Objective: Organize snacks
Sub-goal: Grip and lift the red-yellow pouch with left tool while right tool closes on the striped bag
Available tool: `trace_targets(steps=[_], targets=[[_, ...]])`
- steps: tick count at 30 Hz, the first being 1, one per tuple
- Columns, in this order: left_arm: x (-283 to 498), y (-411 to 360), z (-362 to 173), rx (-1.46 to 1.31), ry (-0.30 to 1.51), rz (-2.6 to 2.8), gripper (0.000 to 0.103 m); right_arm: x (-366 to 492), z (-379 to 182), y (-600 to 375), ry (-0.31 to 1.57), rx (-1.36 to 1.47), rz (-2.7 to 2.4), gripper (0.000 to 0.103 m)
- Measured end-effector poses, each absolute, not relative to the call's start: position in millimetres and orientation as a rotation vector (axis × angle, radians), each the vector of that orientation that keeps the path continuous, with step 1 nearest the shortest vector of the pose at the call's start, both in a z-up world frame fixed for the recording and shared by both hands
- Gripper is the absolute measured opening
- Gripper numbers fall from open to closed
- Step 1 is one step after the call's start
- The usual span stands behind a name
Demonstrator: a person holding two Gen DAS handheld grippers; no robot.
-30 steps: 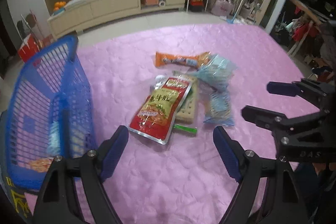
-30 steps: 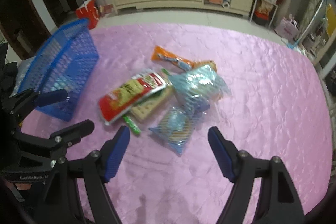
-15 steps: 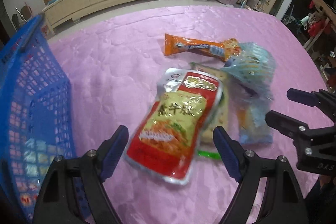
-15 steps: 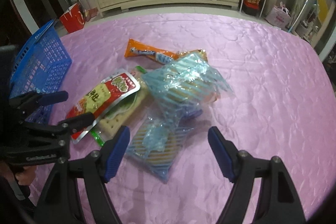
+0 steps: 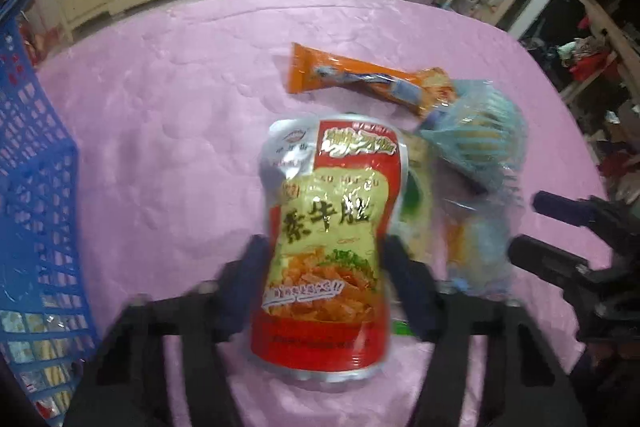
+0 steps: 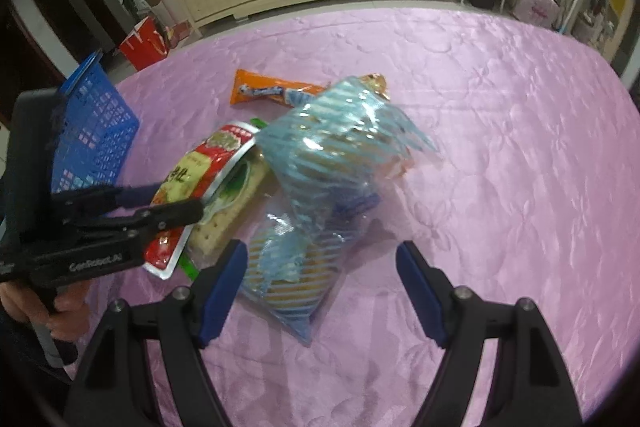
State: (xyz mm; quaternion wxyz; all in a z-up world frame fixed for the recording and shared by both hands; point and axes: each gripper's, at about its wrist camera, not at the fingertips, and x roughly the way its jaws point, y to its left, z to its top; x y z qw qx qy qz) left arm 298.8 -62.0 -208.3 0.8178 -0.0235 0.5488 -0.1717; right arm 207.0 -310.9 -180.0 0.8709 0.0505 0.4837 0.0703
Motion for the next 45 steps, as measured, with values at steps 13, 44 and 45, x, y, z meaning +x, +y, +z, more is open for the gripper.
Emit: trace_targets(steps=[13,44,45], targets=[[266,-70,-188,0.028,1.099,-0.313,0.032,199,-170,-300,1.042,0.106,0.121,0.080],[192,-46,-140,0.023,0.975,-0.231,0.032,164,-155,-261,1.036,-0.009,0.160,0.056],[189,-47,-138,0.023,0.970,-0.229,0.032,158,-148,-260,1.020,-0.015,0.170,0.056]])
